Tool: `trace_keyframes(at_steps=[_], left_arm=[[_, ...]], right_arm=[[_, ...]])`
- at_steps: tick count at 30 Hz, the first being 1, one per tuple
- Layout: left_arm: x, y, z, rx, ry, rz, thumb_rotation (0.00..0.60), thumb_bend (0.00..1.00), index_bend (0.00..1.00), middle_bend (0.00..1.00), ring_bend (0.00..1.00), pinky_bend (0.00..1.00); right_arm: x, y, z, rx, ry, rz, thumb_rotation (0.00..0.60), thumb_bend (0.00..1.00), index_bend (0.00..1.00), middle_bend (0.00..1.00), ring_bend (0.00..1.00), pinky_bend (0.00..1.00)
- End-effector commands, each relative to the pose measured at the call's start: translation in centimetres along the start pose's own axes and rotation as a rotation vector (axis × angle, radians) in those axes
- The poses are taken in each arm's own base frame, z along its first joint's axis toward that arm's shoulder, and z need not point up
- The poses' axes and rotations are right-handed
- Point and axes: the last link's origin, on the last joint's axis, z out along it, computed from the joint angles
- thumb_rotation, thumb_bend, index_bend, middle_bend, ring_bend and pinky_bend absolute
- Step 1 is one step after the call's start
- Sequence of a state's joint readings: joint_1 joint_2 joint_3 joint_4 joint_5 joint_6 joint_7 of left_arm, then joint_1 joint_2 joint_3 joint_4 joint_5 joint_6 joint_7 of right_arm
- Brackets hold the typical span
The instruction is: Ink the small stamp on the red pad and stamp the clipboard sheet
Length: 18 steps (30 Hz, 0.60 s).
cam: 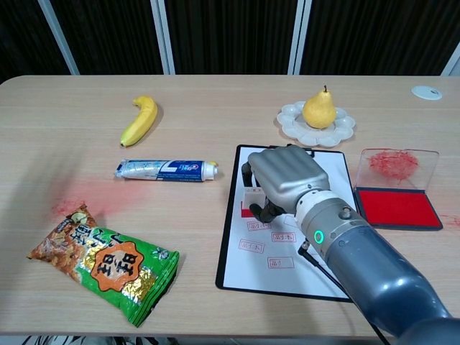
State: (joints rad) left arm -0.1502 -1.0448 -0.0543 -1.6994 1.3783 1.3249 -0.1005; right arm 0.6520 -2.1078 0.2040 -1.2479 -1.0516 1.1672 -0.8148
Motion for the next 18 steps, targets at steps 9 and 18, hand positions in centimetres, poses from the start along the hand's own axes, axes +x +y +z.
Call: trace_keyframes(at_steps=[9, 18], left_arm=[[-0.01, -0.01, 0.0, 0.0, -0.001, 0.001, 0.6, 0.02, 0.0, 0.0, 0.0, 0.0], [-0.03, 0.0, 0.01, 0.001, -0.002, 0.002, 0.6, 0.02, 0.0, 0.0, 0.0, 0.0]], right_arm=[[-0.36, 0.1, -0.12, -0.003, -0.011, -0.003, 0.6, 0.74, 0.92, 0.82, 0.89, 0.88], [-0.61, 0.12, -0.2, -0.003, -0.017, -0.003, 0.6, 0.74, 0.92, 0.82, 0.89, 0.88]])
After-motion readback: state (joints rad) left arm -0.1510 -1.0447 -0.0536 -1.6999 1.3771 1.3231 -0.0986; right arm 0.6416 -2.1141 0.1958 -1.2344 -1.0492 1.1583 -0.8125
